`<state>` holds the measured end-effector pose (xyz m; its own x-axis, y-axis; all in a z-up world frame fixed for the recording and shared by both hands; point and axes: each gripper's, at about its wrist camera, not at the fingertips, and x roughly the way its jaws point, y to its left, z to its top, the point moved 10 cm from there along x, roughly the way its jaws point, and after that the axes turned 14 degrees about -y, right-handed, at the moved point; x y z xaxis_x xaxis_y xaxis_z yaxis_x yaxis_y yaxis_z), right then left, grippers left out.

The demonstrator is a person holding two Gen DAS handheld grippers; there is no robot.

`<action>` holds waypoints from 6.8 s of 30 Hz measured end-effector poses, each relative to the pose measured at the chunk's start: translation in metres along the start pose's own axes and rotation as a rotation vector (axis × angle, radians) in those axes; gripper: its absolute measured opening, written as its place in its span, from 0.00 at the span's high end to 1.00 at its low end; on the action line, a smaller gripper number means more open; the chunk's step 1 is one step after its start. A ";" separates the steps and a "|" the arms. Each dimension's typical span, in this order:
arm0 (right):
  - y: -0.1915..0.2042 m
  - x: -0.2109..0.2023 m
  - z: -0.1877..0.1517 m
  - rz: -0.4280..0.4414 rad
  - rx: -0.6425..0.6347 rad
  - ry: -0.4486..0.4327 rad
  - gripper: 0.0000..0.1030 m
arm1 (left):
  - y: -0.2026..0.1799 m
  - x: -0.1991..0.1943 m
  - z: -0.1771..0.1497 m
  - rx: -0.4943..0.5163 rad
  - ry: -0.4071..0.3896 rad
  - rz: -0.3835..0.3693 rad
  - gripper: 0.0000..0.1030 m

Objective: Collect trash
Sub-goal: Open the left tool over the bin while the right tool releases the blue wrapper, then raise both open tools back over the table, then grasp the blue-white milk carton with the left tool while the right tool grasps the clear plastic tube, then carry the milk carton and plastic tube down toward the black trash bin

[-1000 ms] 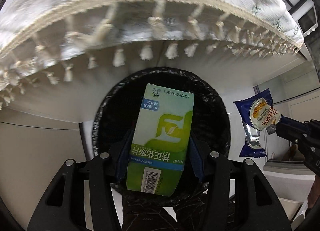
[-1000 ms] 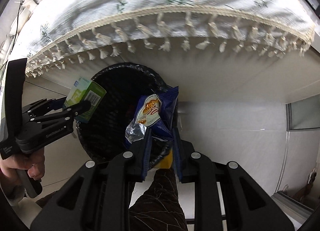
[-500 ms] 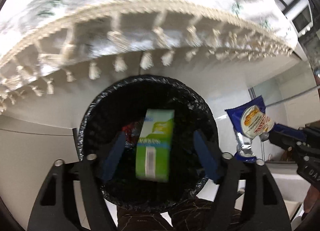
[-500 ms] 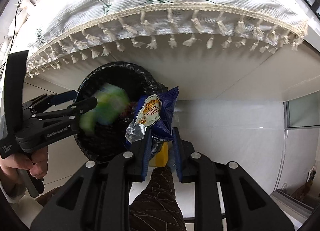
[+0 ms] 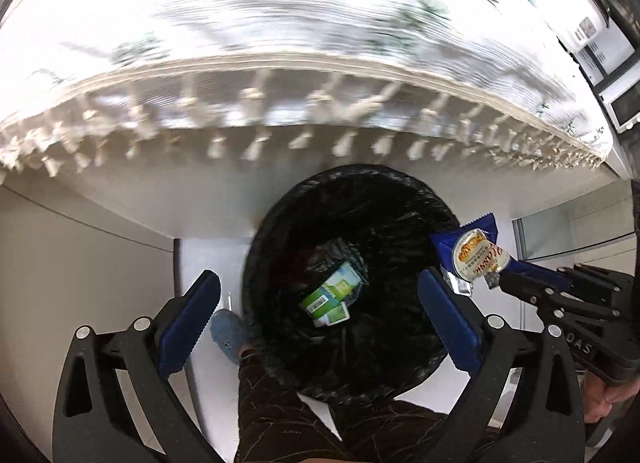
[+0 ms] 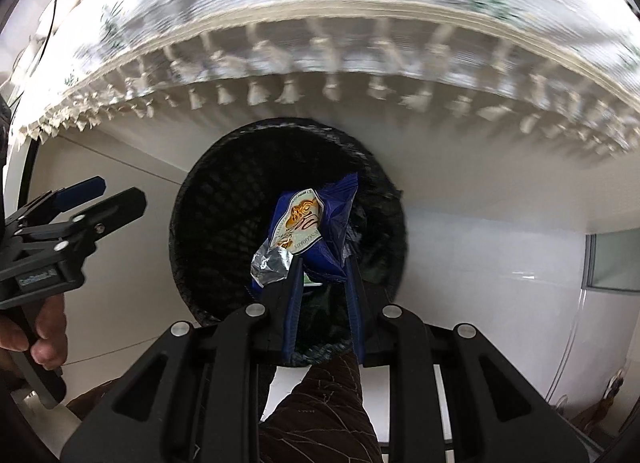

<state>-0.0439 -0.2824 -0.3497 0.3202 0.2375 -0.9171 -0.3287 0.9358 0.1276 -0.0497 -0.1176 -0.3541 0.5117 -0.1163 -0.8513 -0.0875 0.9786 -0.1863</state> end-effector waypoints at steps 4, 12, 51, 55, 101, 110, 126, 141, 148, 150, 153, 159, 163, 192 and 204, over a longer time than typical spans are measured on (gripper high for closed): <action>0.016 0.014 -0.001 0.014 -0.028 0.015 0.80 | 0.020 -0.008 0.000 0.001 -0.017 0.028 0.06; 0.034 0.040 -0.002 0.026 -0.070 0.045 0.80 | 0.050 -0.016 -0.007 -0.029 -0.021 0.060 0.06; 0.002 -0.096 0.116 -0.100 0.029 -0.272 0.08 | 0.026 -0.099 0.088 -0.076 -0.181 0.049 0.06; -0.001 -0.115 0.136 -0.085 0.046 -0.304 0.08 | 0.028 -0.110 0.104 -0.079 -0.182 0.071 0.06; 0.062 -0.087 0.334 -0.049 -0.070 -0.372 0.13 | 0.068 -0.068 0.315 -0.064 -0.218 0.130 0.06; 0.061 -0.041 0.365 -0.046 -0.059 -0.303 0.22 | 0.070 -0.007 0.364 -0.059 -0.164 0.136 0.07; 0.066 0.022 0.411 -0.029 -0.014 -0.223 0.39 | 0.077 0.061 0.396 -0.039 -0.081 0.190 0.15; 0.070 0.055 0.420 -0.014 0.004 -0.149 0.76 | 0.081 0.068 0.398 -0.019 -0.065 0.201 0.39; 0.064 0.037 0.417 -0.023 0.015 -0.179 0.76 | 0.085 0.044 0.395 -0.029 -0.096 0.214 0.39; 0.063 0.031 0.415 -0.025 0.013 -0.187 0.76 | 0.085 0.037 0.393 -0.023 -0.103 0.210 0.39; 0.060 0.022 0.415 -0.036 0.011 -0.202 0.76 | 0.086 0.030 0.389 -0.028 -0.111 0.205 0.39; 0.056 -0.001 0.414 -0.046 0.009 -0.239 0.76 | 0.089 0.014 0.384 -0.046 -0.126 0.202 0.39; 0.055 -0.012 0.412 -0.051 0.009 -0.254 0.76 | 0.089 0.000 0.380 -0.062 -0.134 0.184 0.39; 0.060 -0.084 0.365 -0.037 0.017 -0.329 0.76 | 0.059 -0.067 0.345 -0.043 -0.198 0.136 0.40; 0.061 -0.104 0.338 -0.027 0.035 -0.338 0.76 | 0.045 -0.090 0.322 -0.038 -0.202 0.116 0.39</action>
<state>0.2035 -0.1620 -0.1190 0.6067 0.2797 -0.7441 -0.2869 0.9500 0.1232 0.1757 -0.0082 -0.1281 0.6569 0.0364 -0.7531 -0.1859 0.9758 -0.1150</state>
